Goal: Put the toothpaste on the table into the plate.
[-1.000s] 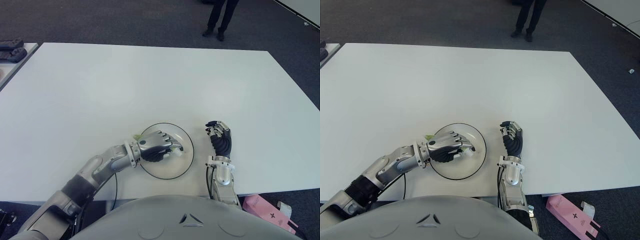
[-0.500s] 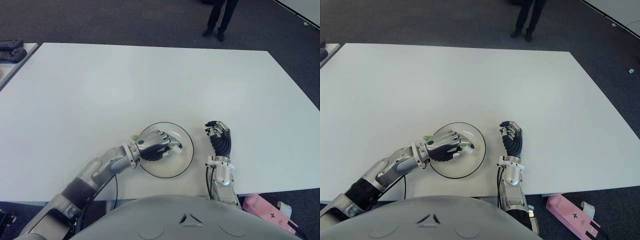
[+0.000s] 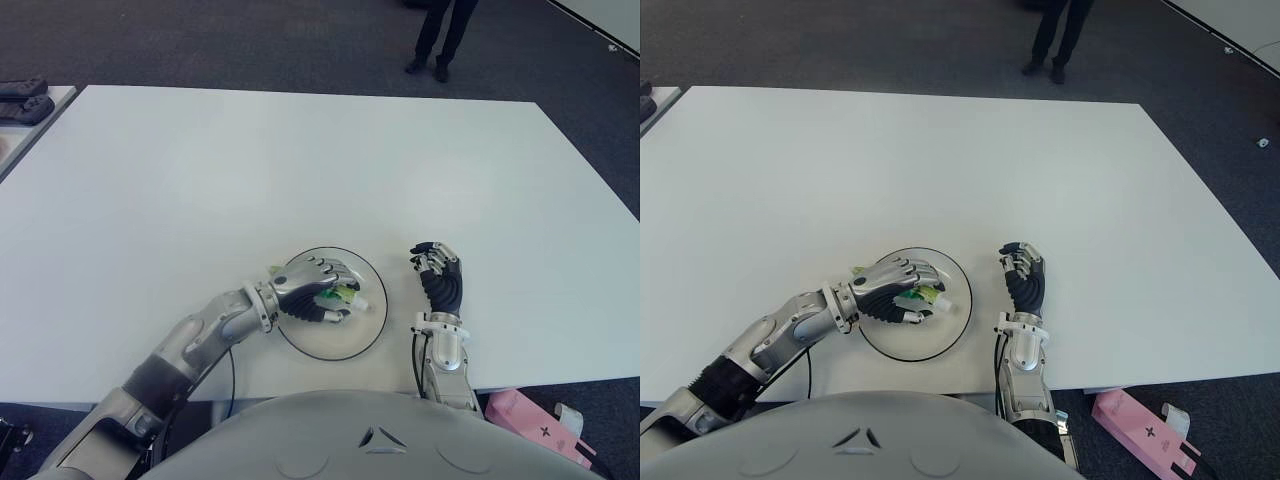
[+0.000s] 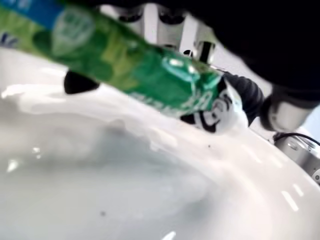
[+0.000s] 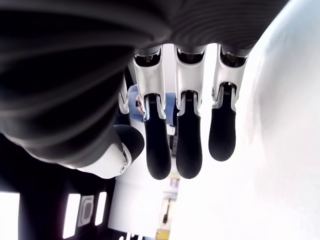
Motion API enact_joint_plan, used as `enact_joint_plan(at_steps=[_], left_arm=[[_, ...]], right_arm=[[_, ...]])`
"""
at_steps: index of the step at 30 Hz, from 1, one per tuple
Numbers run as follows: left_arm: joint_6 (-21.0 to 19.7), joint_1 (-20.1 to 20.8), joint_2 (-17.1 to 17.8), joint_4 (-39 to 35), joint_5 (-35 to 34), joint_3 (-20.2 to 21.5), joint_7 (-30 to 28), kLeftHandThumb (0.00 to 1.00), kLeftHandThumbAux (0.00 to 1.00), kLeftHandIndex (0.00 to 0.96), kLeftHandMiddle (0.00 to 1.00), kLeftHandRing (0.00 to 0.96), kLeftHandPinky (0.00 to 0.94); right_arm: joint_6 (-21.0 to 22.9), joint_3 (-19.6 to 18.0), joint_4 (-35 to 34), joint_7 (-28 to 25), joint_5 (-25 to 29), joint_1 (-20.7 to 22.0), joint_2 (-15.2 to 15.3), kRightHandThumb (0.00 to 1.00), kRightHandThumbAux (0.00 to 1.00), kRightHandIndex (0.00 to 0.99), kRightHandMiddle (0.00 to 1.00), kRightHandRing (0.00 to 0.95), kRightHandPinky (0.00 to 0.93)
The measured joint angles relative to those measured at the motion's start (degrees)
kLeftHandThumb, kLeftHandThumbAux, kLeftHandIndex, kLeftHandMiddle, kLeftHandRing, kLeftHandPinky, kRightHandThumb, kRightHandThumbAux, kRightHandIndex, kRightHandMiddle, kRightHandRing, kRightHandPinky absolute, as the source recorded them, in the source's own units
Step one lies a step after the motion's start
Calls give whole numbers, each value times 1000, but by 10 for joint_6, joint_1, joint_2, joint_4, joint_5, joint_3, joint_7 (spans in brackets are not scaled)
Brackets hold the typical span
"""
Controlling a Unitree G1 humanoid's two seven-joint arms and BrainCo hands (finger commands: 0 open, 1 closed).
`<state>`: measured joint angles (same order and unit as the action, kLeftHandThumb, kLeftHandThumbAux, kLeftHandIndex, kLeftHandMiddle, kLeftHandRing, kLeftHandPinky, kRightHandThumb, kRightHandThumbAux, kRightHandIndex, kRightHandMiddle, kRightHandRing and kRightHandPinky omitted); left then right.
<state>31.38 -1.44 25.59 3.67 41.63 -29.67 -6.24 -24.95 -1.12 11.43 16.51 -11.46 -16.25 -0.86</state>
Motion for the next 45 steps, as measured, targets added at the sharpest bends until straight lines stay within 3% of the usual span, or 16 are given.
enact_joint_plan(at_steps=[8,31,38,45], left_arm=[[-8,0,2,-1,14,1,4,119,266,0,0,0,0],[-16,-11,5,-9,16,25,19,70,269,0,0,0,0],[-12,-7,1,-5,-4,55,44,93,298,0,0,0,0],[15,9,-18,34,-95,121,96,142,332,0,0,0,0]], right_arm=[[0,0,1,0,-1,1,1,709,728,430,503,514,521],[5,0,0,0,-1,3,1,707,729,430,495,511,520],[5,1,2,2,-2,5,1,705,730,428,492,513,525],[5,1,5,4,-6,9,3,705,730,429,492,517,530]])
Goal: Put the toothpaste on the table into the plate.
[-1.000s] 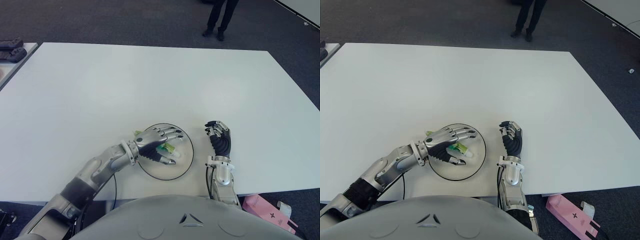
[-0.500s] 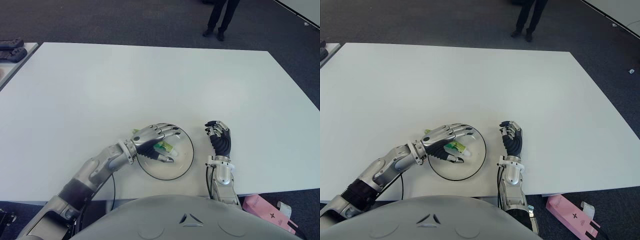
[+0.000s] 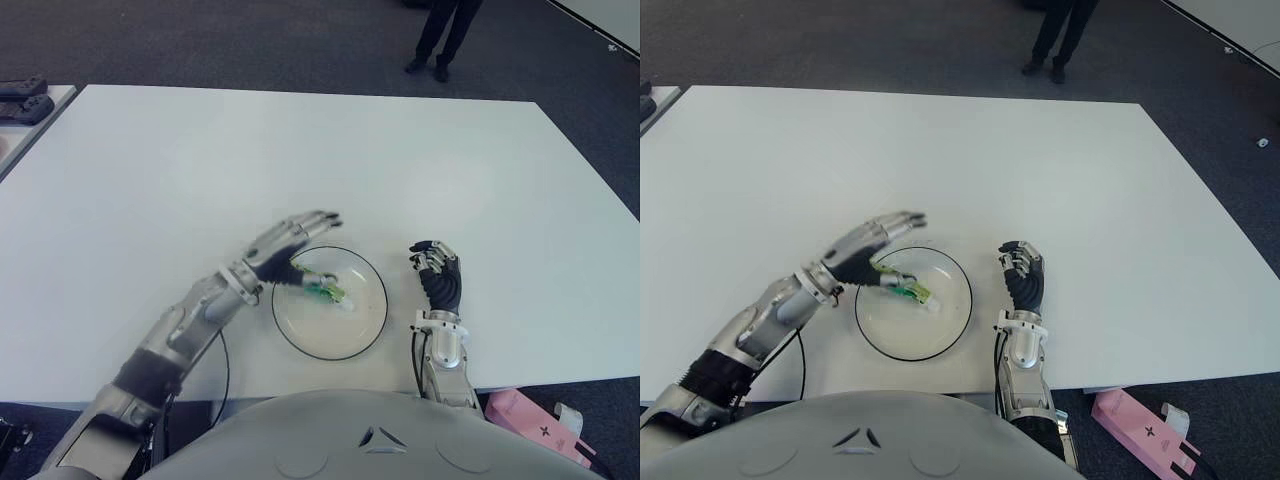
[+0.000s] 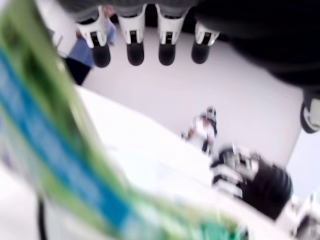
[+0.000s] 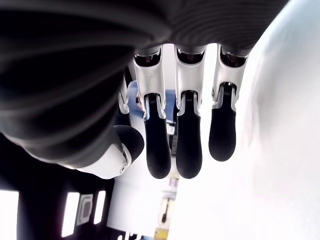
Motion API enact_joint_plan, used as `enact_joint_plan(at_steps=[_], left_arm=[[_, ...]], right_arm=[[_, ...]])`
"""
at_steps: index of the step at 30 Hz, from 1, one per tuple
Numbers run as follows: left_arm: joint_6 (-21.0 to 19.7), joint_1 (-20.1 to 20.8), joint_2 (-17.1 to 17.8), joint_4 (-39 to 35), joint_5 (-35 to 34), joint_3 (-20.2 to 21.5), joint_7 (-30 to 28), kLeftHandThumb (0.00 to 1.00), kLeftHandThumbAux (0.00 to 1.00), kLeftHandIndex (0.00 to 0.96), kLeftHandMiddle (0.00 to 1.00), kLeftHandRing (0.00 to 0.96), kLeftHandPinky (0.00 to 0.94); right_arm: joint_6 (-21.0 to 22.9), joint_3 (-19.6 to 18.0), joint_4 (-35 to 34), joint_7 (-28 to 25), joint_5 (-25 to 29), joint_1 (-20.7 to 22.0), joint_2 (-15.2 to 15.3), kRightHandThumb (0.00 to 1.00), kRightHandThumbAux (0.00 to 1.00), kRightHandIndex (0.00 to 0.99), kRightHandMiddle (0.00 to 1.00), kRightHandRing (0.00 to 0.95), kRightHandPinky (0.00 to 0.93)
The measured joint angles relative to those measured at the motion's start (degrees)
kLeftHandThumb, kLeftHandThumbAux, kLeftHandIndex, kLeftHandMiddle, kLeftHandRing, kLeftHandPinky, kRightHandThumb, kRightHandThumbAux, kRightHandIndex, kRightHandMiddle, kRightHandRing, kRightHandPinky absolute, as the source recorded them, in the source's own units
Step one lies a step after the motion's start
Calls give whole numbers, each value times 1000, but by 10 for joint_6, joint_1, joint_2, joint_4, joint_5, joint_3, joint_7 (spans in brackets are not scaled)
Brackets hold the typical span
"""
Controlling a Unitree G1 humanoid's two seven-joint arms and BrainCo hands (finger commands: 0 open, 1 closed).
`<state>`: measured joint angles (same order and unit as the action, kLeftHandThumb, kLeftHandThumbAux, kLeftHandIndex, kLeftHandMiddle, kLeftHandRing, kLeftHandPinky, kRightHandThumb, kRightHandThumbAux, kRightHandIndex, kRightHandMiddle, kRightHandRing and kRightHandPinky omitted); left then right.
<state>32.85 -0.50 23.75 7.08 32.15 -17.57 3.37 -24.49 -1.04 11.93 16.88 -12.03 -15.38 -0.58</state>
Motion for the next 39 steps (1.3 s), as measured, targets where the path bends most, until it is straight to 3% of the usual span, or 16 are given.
enact_joint_plan(at_steps=[9,23,34,39], left_arm=[[25,1,-63,34,-114,51,22,114,380,0,0,0,33],[45,7,-123,87,-177,139,85,107,435,0,0,0,6],[44,-5,-206,37,-211,173,126,142,496,0,0,0,0],[37,-13,-247,13,-283,197,126,138,524,0,0,0,0]], right_arm=[[-1,0,2,0,0,2,4,705,730,429,495,518,533],[-2,0,5,0,3,3,2,706,728,429,497,504,511],[-2,0,7,-1,5,8,-1,708,728,429,499,509,519],[-2,0,12,1,2,11,0,709,729,430,503,516,527]])
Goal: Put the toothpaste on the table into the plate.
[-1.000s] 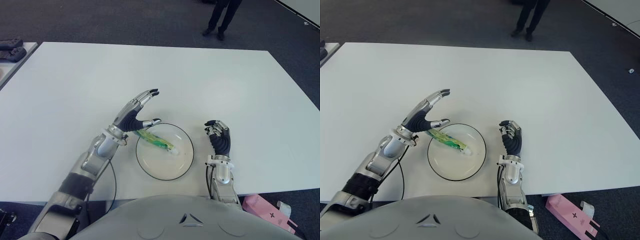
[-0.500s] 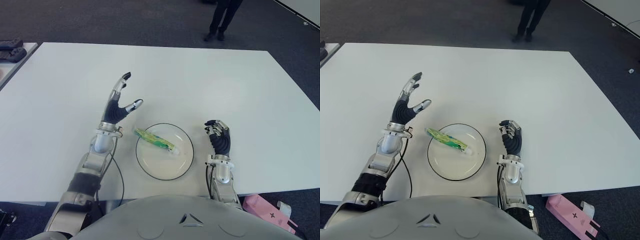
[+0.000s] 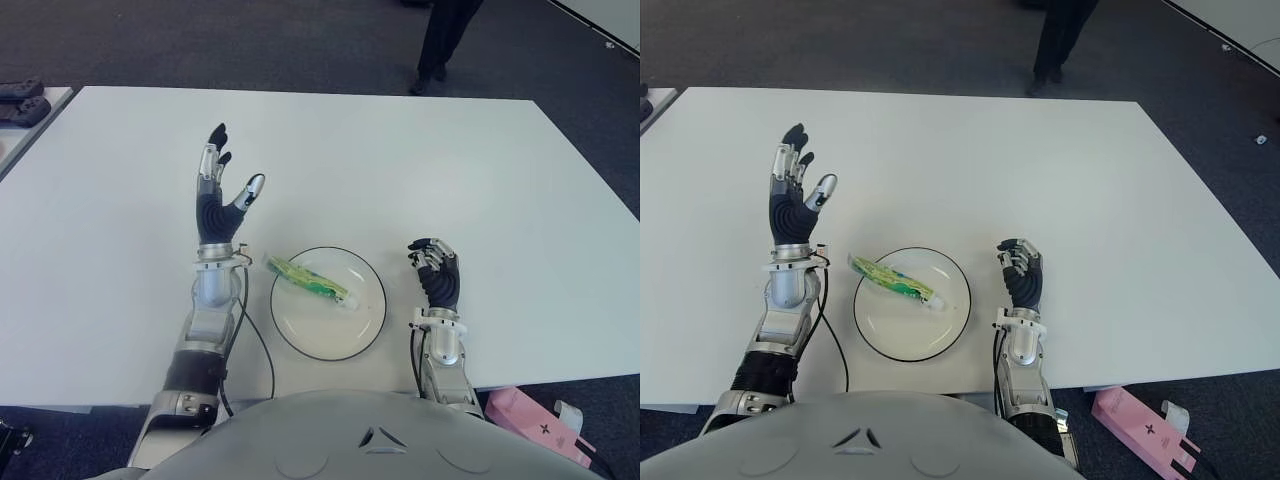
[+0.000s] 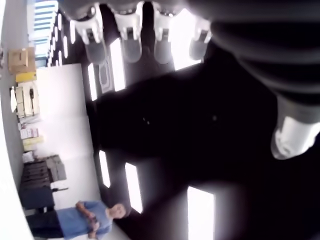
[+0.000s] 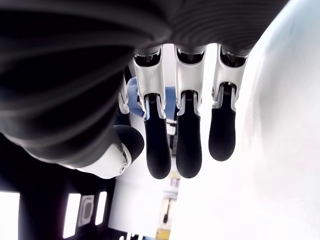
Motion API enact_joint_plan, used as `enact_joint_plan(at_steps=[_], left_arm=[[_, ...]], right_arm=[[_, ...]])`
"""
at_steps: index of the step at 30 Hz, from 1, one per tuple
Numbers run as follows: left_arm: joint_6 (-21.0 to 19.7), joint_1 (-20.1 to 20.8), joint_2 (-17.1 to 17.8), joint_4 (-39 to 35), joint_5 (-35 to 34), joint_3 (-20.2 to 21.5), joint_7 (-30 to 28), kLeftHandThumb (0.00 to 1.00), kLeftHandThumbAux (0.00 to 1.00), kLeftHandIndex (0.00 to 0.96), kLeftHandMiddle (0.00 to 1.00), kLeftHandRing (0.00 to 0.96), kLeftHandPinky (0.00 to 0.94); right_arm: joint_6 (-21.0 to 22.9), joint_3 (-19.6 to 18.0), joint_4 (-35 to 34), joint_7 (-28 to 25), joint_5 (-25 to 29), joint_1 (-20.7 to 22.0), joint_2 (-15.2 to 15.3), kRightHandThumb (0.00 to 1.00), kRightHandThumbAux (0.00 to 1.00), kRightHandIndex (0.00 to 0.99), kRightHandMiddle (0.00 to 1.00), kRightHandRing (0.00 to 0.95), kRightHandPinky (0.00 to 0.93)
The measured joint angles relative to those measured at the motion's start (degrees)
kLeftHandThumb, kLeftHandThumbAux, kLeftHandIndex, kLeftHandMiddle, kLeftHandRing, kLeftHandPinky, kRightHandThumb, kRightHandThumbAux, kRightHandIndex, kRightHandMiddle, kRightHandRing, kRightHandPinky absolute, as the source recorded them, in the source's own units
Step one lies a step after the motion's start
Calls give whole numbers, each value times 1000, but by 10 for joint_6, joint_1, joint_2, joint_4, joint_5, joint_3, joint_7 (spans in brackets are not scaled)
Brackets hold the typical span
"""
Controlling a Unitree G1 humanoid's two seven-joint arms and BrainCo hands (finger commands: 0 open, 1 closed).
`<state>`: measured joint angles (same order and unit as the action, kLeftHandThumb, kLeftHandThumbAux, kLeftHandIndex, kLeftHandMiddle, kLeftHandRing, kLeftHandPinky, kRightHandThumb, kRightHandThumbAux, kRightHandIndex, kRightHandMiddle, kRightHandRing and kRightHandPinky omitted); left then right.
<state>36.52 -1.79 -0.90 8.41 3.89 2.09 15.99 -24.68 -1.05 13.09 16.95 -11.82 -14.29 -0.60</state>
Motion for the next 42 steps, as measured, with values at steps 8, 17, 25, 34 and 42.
enact_joint_plan(at_steps=[8,17,25,34,42], left_arm=[[-25,-14,-33,-7,-99,55,21,168,651,249,76,15,29],[-43,-16,-36,-7,-123,80,51,182,734,372,184,125,185],[-14,-26,-35,49,-116,82,46,258,849,491,356,317,365],[15,-47,-30,139,-110,79,-11,683,721,440,534,530,533],[-24,-60,-22,116,-62,63,-25,704,717,436,595,587,582]], right_arm=[[-2,0,2,2,-1,3,0,707,730,429,496,522,533],[-2,0,4,2,-2,5,1,704,729,428,493,507,515],[-5,2,8,0,-2,9,1,705,729,428,488,509,527],[-11,2,14,-1,0,12,3,710,728,431,489,514,530],[-11,1,15,-8,5,15,3,710,728,431,497,514,521]])
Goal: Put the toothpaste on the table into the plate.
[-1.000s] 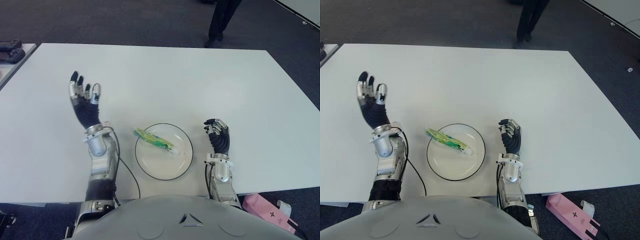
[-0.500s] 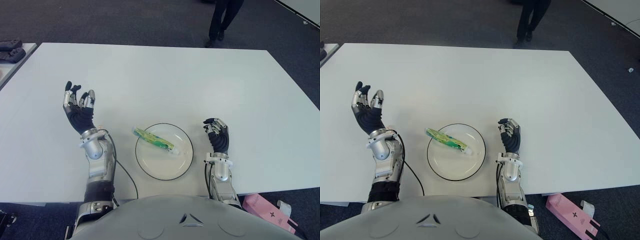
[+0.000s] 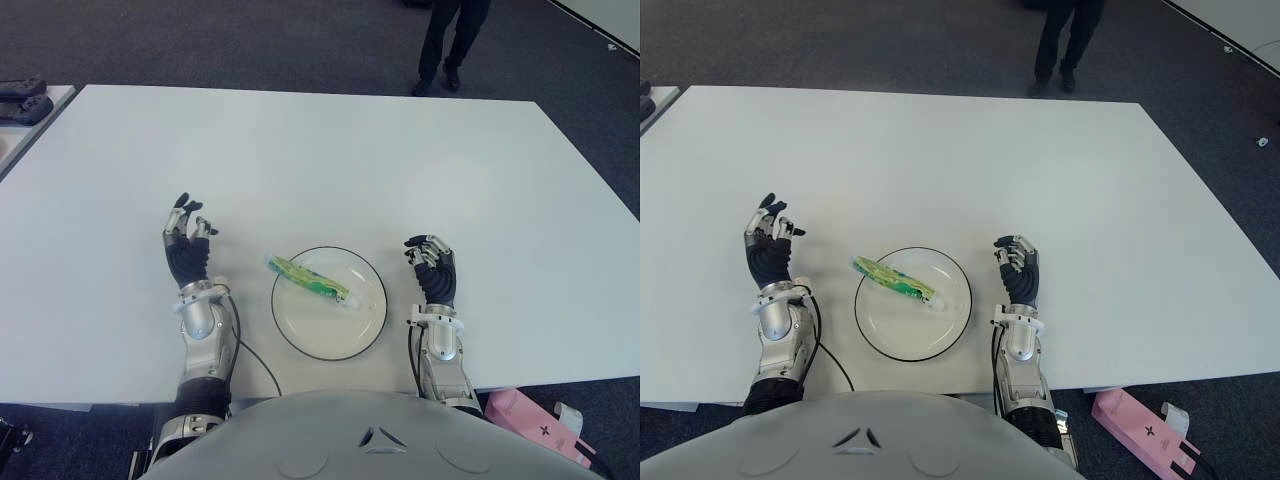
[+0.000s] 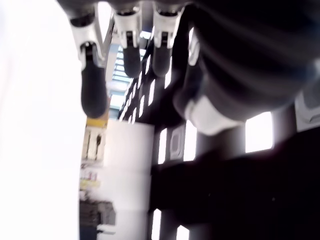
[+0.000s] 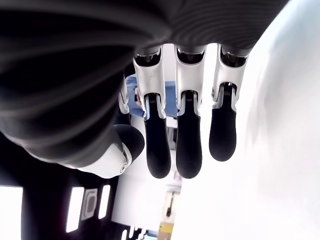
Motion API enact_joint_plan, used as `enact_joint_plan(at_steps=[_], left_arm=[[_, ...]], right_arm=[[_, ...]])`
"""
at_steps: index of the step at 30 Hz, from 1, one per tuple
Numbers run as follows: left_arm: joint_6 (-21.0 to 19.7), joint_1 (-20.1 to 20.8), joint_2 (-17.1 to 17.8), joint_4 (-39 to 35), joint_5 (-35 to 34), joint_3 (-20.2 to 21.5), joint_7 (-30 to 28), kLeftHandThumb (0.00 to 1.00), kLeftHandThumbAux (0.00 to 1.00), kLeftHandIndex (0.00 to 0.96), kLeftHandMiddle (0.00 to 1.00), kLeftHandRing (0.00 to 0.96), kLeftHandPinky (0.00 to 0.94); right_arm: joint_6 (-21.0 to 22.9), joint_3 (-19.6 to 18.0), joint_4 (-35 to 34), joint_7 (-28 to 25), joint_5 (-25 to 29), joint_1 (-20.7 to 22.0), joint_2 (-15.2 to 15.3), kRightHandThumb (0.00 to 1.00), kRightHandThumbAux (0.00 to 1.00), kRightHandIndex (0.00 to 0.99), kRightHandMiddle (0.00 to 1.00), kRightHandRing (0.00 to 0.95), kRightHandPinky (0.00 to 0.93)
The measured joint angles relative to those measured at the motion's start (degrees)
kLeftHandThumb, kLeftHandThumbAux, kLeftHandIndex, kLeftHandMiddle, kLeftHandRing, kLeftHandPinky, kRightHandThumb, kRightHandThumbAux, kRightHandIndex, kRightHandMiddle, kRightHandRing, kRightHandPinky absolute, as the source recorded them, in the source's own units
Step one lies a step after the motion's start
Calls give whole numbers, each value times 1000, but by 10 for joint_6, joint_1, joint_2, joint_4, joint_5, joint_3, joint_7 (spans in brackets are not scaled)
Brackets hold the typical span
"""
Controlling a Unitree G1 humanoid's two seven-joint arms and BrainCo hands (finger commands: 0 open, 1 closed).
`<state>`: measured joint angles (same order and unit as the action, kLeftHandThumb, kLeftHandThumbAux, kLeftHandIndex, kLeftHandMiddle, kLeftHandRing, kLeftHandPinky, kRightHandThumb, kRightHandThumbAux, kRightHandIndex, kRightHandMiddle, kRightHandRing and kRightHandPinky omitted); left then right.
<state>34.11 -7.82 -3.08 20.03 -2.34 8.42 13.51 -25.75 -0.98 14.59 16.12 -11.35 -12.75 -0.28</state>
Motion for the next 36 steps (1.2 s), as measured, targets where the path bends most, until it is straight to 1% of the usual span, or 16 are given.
enact_joint_plan(at_steps=[4,9,12,13,21,26,36], left_arm=[[-24,-10,1,-11,20,-7,-2,705,717,436,604,594,592],[-35,-25,2,-18,30,-15,-12,706,716,436,608,593,591],[-36,-31,3,-18,34,-21,-19,707,715,436,609,596,602],[-36,-42,4,-19,39,-27,-25,708,715,436,610,601,616],[-45,-52,12,-31,54,-43,-37,706,716,435,617,614,623],[-45,-56,15,-33,58,-50,-41,706,716,435,622,622,634],[-37,-61,19,-32,70,-56,-41,707,715,435,626,624,636]], right_arm=[[-1,-1,2,0,-1,1,1,709,728,431,498,517,529],[-7,0,4,5,-3,2,0,708,729,431,493,523,542],[-7,0,5,5,-4,1,1,709,729,431,488,521,535],[-7,0,5,5,-4,1,1,709,729,431,484,519,533],[-7,3,1,2,-6,-1,3,708,729,430,493,518,535],[-7,4,1,0,-6,-2,5,708,729,430,503,526,549],[-7,5,1,-3,-4,-2,4,709,728,432,485,520,536]])
